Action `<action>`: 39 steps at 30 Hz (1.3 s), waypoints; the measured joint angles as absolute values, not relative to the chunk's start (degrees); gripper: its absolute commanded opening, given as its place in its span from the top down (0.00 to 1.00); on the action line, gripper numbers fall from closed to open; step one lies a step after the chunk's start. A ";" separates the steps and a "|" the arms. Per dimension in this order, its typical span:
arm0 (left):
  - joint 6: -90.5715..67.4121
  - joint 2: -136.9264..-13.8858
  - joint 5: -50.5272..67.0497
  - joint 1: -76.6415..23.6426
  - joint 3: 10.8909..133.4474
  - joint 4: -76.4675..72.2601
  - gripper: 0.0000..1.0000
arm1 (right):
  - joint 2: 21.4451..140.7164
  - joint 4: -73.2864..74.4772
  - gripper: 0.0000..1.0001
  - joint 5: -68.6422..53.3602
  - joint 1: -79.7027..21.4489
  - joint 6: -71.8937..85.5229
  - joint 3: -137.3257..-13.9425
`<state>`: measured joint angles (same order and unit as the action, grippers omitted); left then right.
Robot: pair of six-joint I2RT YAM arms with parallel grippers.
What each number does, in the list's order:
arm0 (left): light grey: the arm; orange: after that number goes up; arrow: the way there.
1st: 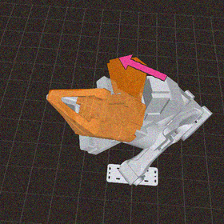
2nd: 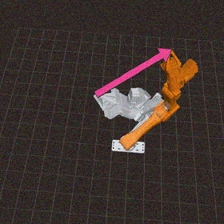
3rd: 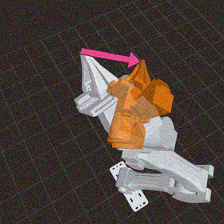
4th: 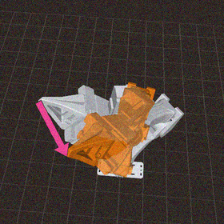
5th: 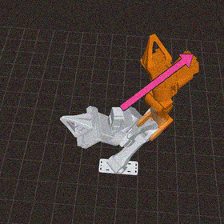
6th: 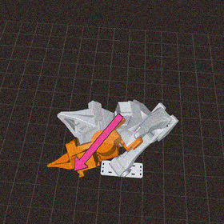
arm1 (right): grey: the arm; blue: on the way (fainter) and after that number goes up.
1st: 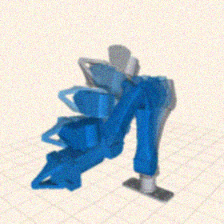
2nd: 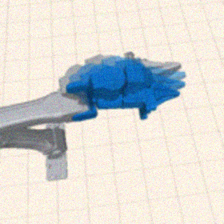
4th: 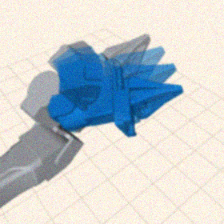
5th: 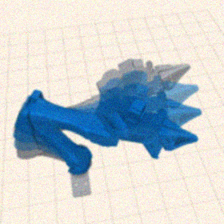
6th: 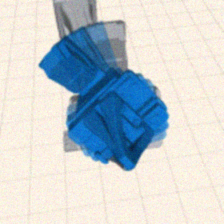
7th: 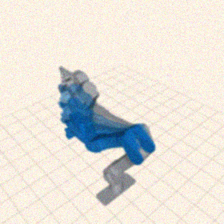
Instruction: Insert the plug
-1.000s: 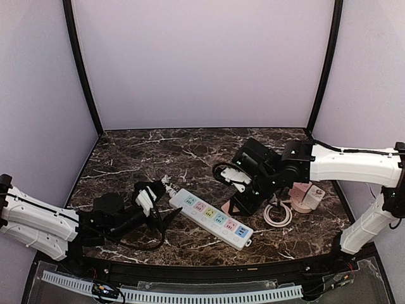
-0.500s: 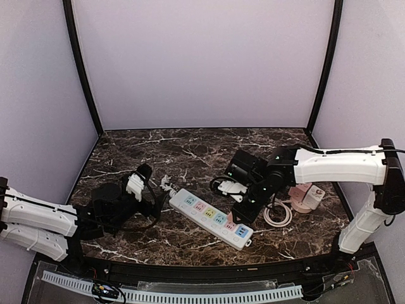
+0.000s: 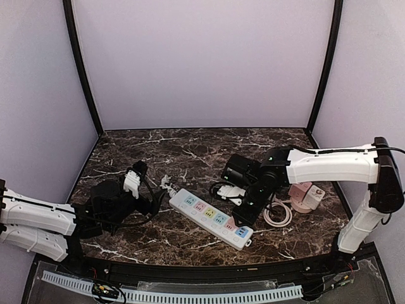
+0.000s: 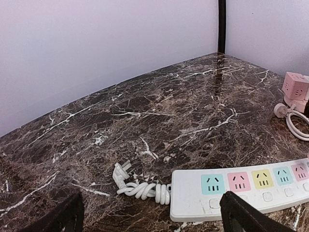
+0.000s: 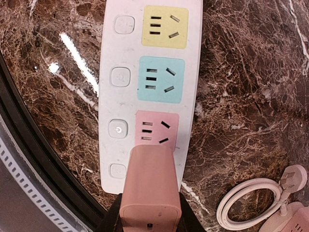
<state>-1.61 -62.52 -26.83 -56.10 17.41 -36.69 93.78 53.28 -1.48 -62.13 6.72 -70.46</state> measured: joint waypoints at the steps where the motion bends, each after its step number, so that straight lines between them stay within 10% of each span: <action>1: -1.67 -62.52 -26.81 -56.10 17.41 -36.60 0.01 | 93.89 53.45 1.00 -1.48 -62.13 6.46 -70.81; 39: -2.22 -61.84 -26.61 -55.96 16.78 -36.49 0.01 | 100.29 54.39 1.00 -1.26 -62.26 2.57 -75.37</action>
